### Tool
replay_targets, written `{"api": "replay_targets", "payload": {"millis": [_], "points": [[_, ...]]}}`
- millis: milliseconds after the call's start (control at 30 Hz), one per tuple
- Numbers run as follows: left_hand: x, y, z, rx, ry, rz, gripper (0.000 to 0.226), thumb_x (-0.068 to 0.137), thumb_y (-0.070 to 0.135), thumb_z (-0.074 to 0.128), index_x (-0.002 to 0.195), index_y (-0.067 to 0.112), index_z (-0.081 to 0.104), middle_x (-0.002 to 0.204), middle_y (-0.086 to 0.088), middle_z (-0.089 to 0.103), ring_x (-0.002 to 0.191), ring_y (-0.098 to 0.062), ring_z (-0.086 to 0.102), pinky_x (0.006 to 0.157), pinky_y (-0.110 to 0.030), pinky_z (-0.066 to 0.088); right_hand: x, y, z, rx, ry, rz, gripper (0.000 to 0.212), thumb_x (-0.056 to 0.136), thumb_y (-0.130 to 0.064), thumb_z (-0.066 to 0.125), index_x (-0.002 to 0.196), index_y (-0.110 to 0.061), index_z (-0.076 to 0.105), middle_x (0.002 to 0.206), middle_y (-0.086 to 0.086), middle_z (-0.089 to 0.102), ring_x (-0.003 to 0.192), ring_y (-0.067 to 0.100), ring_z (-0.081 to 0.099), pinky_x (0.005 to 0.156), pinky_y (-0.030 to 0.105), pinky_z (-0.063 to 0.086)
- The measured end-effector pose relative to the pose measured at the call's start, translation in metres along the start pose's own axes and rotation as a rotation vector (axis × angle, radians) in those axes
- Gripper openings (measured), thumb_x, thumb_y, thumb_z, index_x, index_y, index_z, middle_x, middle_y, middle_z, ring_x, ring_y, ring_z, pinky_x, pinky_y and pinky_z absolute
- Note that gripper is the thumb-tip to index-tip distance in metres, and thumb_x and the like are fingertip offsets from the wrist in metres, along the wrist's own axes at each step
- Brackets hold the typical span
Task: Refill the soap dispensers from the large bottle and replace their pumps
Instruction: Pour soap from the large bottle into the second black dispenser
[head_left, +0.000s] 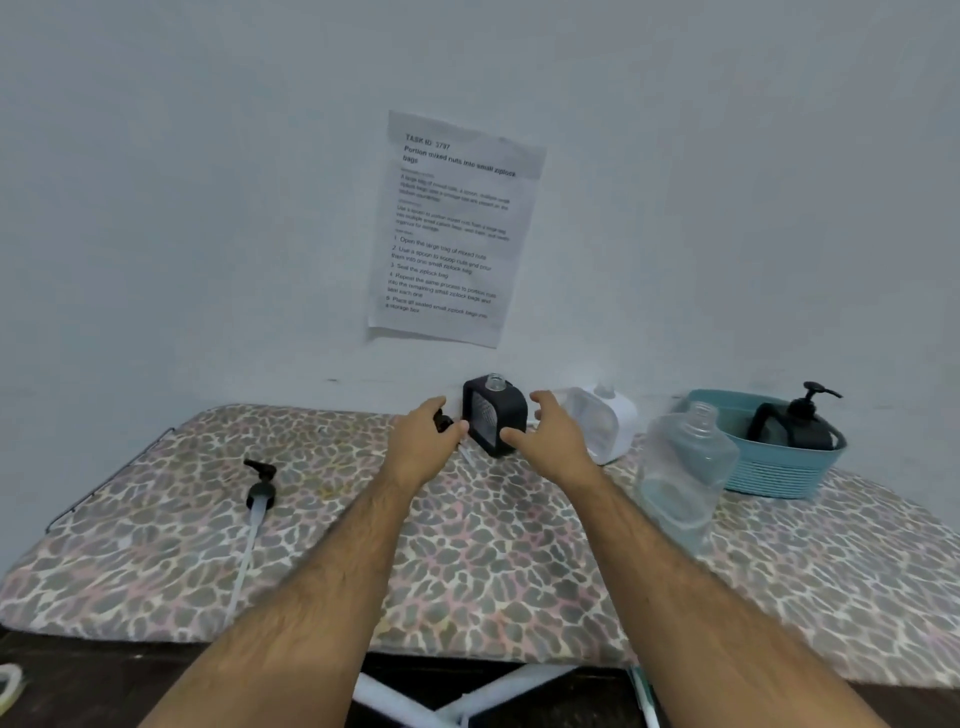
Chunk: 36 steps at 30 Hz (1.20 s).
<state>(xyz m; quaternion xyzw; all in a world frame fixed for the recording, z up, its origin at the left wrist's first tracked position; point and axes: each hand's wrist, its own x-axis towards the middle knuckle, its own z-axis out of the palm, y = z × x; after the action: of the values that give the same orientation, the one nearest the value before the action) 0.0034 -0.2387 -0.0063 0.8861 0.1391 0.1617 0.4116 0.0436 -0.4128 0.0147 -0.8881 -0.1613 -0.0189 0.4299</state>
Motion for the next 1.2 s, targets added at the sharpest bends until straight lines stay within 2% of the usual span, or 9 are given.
{"api": "replay_targets", "payload": {"millis": [100, 233, 300, 467, 600, 733, 900, 1100, 1200], "points": [[0.027, -0.012, 0.011, -0.073, -0.013, -0.026, 0.063, 0.095, 0.035, 0.061, 0.148, 0.013, 0.038, 0.151, -0.009, 0.044, 0.135, -0.023, 0.046, 0.111, -0.038, 0.038, 0.017, 0.014, 0.018, 0.059, 0.036, 0.028, 0.067, 0.084, -0.021, 0.073, 0.141, -0.012, 0.039, 0.133, 0.009, 0.057, 0.098, 0.012, 0.05, 0.08, 0.023, 0.04], [0.066, -0.026, 0.026, -0.081, -0.03, -0.047, 0.063, 0.095, 0.036, 0.06, 0.149, 0.013, 0.038, 0.151, -0.007, 0.044, 0.134, -0.022, 0.047, 0.11, -0.037, 0.038, 0.044, 0.03, 0.041, 0.147, 0.051, 0.04, 0.087, 0.079, -0.025, 0.078, 0.15, -0.015, 0.028, 0.141, 0.006, 0.052, 0.121, 0.02, 0.055, 0.091, 0.024, 0.043], [0.083, -0.03, 0.032, -0.134, -0.036, -0.053, 0.063, 0.095, 0.037, 0.061, 0.149, 0.013, 0.038, 0.151, -0.007, 0.045, 0.133, -0.021, 0.048, 0.11, -0.036, 0.039, 0.054, 0.037, 0.05, 0.193, 0.06, 0.036, 0.09, 0.077, -0.026, 0.079, 0.15, -0.016, 0.027, 0.136, 0.003, 0.054, 0.115, 0.017, 0.057, 0.093, 0.029, 0.049], [0.116, -0.034, 0.041, -0.297, 0.015, -0.066, 0.058, 0.095, 0.043, 0.058, 0.143, 0.012, 0.048, 0.142, -0.003, 0.053, 0.129, -0.017, 0.051, 0.1, -0.023, 0.036, 0.072, 0.046, 0.063, 0.233, 0.103, 0.029, 0.073, 0.077, -0.027, 0.078, 0.137, -0.02, 0.036, 0.111, -0.008, 0.058, 0.099, 0.012, 0.061, 0.076, 0.022, 0.048], [0.129, -0.041, 0.046, -0.286, 0.045, -0.008, 0.039, 0.096, 0.042, 0.056, 0.121, 0.014, 0.068, 0.118, 0.002, 0.069, 0.111, -0.012, 0.062, 0.089, -0.017, 0.042, 0.082, 0.05, 0.07, 0.197, 0.126, 0.027, 0.048, 0.079, -0.023, 0.073, 0.113, -0.022, 0.039, 0.096, -0.01, 0.059, 0.086, 0.007, 0.059, 0.068, 0.027, 0.051], [0.13, -0.043, 0.051, -0.285, -0.011, 0.015, 0.032, 0.097, 0.036, 0.056, 0.115, 0.015, 0.072, 0.11, 0.006, 0.071, 0.102, -0.009, 0.064, 0.086, -0.018, 0.045, 0.086, 0.053, 0.074, 0.223, 0.131, 0.021, 0.045, 0.078, -0.022, 0.072, 0.112, -0.02, 0.043, 0.095, -0.008, 0.061, 0.086, 0.011, 0.061, 0.07, 0.034, 0.054], [0.12, -0.035, 0.048, -0.311, -0.009, 0.019, 0.024, 0.096, 0.025, 0.06, 0.114, 0.013, 0.071, 0.101, 0.008, 0.069, 0.091, -0.001, 0.063, 0.073, -0.002, 0.044, 0.081, 0.052, 0.068, 0.3, 0.124, 0.026, 0.045, 0.079, -0.016, 0.074, 0.114, -0.021, 0.046, 0.098, -0.009, 0.061, 0.089, 0.008, 0.061, 0.069, 0.026, 0.053], [0.098, -0.021, 0.034, -0.416, 0.039, 0.053, 0.019, 0.094, 0.02, 0.063, 0.11, 0.016, 0.072, 0.101, 0.005, 0.072, 0.097, -0.007, 0.067, 0.09, -0.025, 0.053, 0.069, 0.043, 0.047, 0.405, 0.082, -0.025, 0.056, 0.08, -0.007, 0.072, 0.128, -0.024, 0.048, 0.109, -0.017, 0.061, 0.098, -0.004, 0.059, 0.075, 0.013, 0.049], [0.081, -0.017, 0.024, -0.458, 0.056, 0.061, 0.022, 0.089, 0.019, 0.069, 0.11, 0.016, 0.071, 0.105, 0.003, 0.072, 0.097, -0.012, 0.068, 0.091, -0.034, 0.056, 0.06, 0.04, 0.034, 0.442, 0.031, -0.065, 0.068, 0.079, -0.009, 0.073, 0.14, -0.018, 0.045, 0.123, -0.005, 0.064, 0.111, 0.011, 0.061, 0.092, 0.028, 0.053]]}}
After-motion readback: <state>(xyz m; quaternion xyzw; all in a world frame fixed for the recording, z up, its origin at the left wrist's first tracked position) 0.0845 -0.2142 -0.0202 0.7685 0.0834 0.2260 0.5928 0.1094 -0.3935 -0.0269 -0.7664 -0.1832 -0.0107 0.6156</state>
